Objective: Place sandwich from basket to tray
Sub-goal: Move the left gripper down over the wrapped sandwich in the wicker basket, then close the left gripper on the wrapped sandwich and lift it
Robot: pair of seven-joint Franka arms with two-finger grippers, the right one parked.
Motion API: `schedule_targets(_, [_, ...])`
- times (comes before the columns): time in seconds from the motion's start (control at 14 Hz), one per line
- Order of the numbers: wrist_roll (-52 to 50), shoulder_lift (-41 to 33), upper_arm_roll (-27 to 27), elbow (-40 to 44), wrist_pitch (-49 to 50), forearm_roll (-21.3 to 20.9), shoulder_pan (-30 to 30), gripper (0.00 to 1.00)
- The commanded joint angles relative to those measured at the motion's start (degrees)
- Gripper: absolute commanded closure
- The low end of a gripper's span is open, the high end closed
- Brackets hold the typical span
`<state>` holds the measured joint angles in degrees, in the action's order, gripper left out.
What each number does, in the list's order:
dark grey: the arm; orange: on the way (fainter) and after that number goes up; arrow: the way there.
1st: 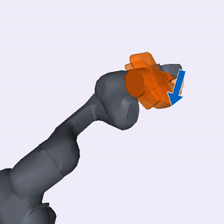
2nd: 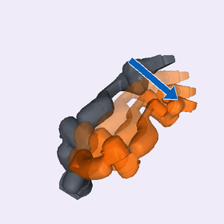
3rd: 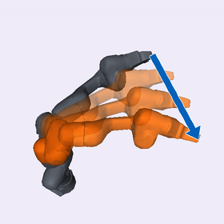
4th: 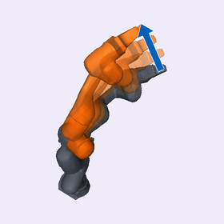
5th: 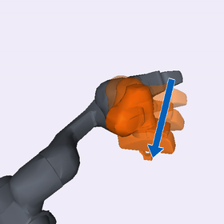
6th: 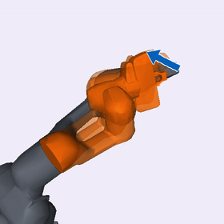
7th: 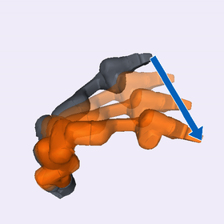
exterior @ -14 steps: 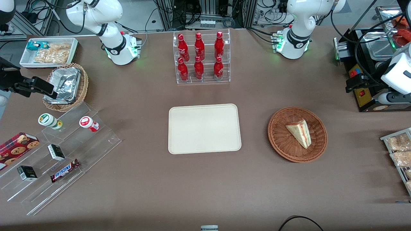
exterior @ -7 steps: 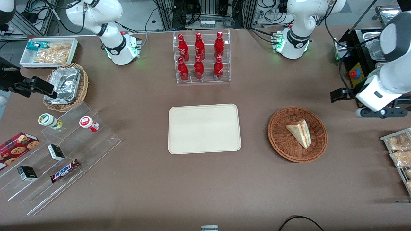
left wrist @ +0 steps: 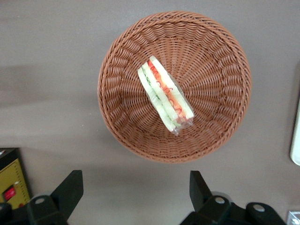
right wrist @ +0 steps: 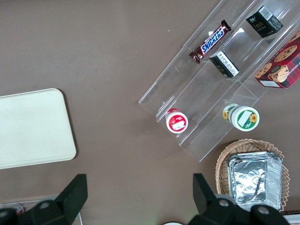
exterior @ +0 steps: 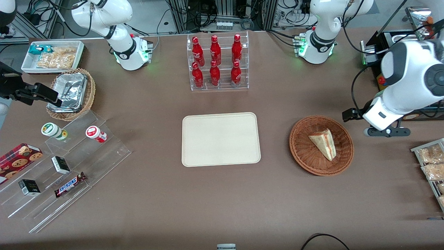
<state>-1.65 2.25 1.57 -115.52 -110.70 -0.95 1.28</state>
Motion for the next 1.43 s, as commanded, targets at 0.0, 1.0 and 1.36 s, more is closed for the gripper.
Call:
schedule_targets(0.0, [-1.77,-2.78,-0.16,-8.03,-8.62,0.16,0.21,0.0])
schedule_targets(1.0, [-41.65,0.82,0.01,-16.4,-26.06,0.08,5.57,0.0])
schedule_targets(1.36, [-49.77,4.86,0.01,-16.31,-30.27,0.08,5.57,0.0])
